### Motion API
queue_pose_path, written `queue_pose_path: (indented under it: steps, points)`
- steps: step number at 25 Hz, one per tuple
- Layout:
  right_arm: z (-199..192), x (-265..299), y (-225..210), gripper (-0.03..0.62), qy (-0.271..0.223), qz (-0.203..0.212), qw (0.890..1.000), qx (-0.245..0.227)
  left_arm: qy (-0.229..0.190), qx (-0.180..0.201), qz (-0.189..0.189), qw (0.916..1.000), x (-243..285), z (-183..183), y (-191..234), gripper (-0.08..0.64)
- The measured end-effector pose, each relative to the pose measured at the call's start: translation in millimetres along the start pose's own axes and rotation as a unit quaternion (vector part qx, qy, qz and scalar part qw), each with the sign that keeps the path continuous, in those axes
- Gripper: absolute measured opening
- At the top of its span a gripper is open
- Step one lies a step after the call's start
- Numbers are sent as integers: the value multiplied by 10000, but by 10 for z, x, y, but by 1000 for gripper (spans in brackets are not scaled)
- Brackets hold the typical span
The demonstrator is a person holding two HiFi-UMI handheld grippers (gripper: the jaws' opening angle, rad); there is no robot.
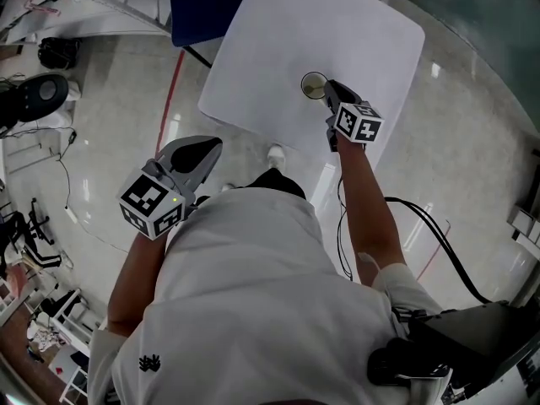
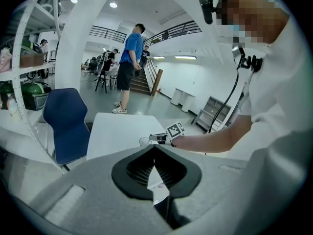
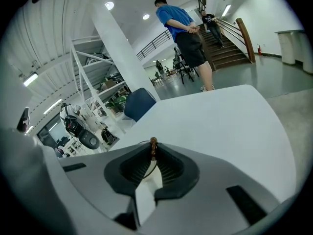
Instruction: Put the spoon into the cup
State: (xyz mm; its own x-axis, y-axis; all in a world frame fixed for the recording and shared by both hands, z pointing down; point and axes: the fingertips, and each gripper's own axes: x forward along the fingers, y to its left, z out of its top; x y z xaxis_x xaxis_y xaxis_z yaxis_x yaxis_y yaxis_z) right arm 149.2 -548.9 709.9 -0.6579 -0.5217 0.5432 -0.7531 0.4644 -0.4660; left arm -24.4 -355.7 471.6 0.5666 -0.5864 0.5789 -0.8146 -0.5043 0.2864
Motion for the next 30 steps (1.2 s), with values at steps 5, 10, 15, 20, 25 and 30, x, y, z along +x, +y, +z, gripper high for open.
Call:
queue_pose_path:
  steps: [5, 10, 15, 20, 25, 30]
  points:
    - [-10, -11, -56, 44, -46, -32, 10000, -54, -11, -15, 12, 10000, 12, -6, -10, 11]
    - [-15, -20, -50, 53, -58, -36, 9999, -117, -27, 5, -7, 10000, -20, 2, -40, 11]
    - [-54, -55, -85, 157, -56, -79, 9999, -84, -74, 23, -20, 10000, -60, -9, -79, 11]
    - [-68, -150, -69, 217, -36, -148, 9998, -95, -115, 54, -77, 9999, -136, -36, -109, 11]
    - [-101, -341, 24, 239, -134, -280, 9995, -115, -204, 135, -190, 9995, -281, -95, -139, 11]
    - [-268, -640, 168, 235, -204, -461, 9986, -127, -379, 214, -274, 9987, -513, -199, -205, 11]
